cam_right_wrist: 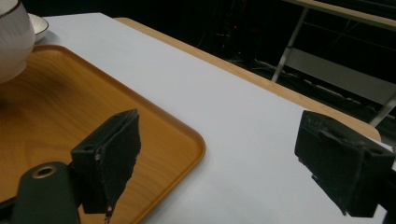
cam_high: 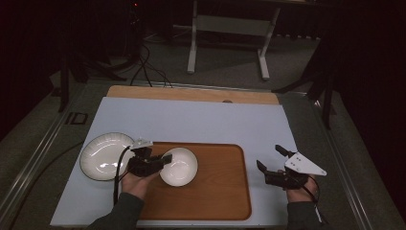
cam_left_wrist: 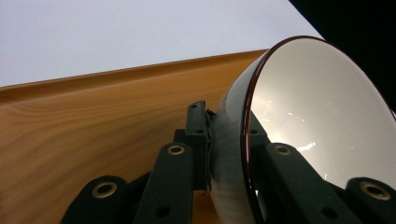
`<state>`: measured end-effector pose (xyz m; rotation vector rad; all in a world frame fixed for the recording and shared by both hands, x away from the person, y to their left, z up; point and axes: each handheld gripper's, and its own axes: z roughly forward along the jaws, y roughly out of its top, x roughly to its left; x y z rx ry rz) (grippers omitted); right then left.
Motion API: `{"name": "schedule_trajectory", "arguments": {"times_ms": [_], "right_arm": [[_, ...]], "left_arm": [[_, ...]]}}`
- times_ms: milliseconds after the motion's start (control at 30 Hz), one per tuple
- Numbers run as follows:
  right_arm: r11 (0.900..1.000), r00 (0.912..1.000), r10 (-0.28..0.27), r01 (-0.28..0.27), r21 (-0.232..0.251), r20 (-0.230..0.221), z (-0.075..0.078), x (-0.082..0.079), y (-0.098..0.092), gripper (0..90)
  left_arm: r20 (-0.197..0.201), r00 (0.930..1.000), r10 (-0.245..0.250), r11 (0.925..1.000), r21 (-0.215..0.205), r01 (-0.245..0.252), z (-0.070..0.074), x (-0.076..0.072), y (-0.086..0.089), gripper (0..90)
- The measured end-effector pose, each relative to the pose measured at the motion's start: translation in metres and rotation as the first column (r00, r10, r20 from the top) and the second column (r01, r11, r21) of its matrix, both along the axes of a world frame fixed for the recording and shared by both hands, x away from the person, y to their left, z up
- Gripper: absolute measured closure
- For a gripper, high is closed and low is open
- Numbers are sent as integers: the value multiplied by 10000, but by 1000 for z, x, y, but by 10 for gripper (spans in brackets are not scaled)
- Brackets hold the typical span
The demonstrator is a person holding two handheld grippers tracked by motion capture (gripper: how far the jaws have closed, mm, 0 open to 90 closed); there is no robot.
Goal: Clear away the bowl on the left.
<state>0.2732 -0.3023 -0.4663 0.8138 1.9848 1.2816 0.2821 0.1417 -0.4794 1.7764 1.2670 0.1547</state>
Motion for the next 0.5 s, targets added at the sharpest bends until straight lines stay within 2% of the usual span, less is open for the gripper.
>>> {"name": "schedule_trajectory", "arguments": {"times_ms": [500], "right_arm": [[10000,10000,9,-9,-9,-5,0,0,0,138]], "left_arm": [[-254,9994,-237,9985,495,249,-12,3,-16,801]]}}
